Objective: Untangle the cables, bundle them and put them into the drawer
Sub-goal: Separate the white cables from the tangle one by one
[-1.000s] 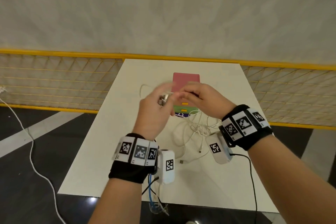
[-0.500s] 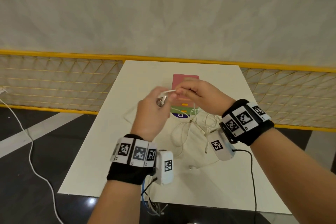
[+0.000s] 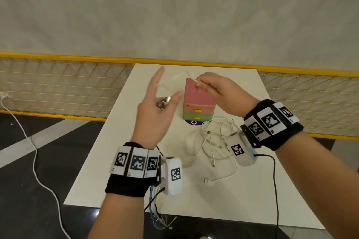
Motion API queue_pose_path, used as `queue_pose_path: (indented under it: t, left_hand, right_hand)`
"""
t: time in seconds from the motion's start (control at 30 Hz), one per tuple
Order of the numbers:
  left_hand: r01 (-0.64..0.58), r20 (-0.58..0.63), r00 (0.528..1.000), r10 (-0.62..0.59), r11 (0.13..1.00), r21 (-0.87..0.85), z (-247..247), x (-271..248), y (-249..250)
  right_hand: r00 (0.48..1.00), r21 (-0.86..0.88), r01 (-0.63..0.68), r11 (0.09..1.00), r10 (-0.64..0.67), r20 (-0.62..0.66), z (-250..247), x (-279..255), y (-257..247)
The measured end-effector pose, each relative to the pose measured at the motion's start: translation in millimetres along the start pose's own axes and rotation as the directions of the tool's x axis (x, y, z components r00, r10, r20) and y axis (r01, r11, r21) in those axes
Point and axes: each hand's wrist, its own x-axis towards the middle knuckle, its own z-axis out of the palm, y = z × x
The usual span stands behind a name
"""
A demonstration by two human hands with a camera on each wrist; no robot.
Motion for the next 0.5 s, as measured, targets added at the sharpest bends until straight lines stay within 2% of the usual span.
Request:
queue_pose_path:
  t: [0.07,0.17,0.23,0.3,0.37,0.4,0.5]
  left_hand:
    - [0.024,0.024,0.999,-0.022,0.998,-0.066,7,-1,2]
    - [0.085,-0.043,0.995,-0.095,0.977,-0.197,3,1,2]
    - [0.127,-0.071,0.987,-0.143,0.974,-0.187,-7,4,0]
    - [0.140,-0.081,0.985,-0.155,0.977,-0.163,-17,6,-4]
    - [0.140,-0.088,0.984,-0.157,0.975,-0.174,-25,7,-10]
    - [0.146,-0.091,0.982,-0.165,0.971,-0.187,-27,7,-13]
    - [0.165,-0.035,0.984,-0.177,0.961,-0.222,-26,3,-13]
  right_hand:
    - [0.999,0.001,0.032,0.999,-0.032,-0.025,-5,0,-16]
    - [0.999,-0.043,-0.042,0.998,0.041,-0.023,-17,-10,-24]
    - [0.992,-0.067,-0.125,0.990,0.127,0.024,-23,-26,-26]
    - [0.969,-0.093,-0.202,0.975,0.212,0.123,-24,-45,-31]
    - [0.912,-0.055,-0.293,0.955,0.296,0.283,-20,-64,-41]
    - [0.865,-0.022,-0.348,0.937,0.330,0.377,-16,-72,-47]
    - [0.681,-0.090,-0.405,0.910,0.365,0.635,-4,-90,-63]
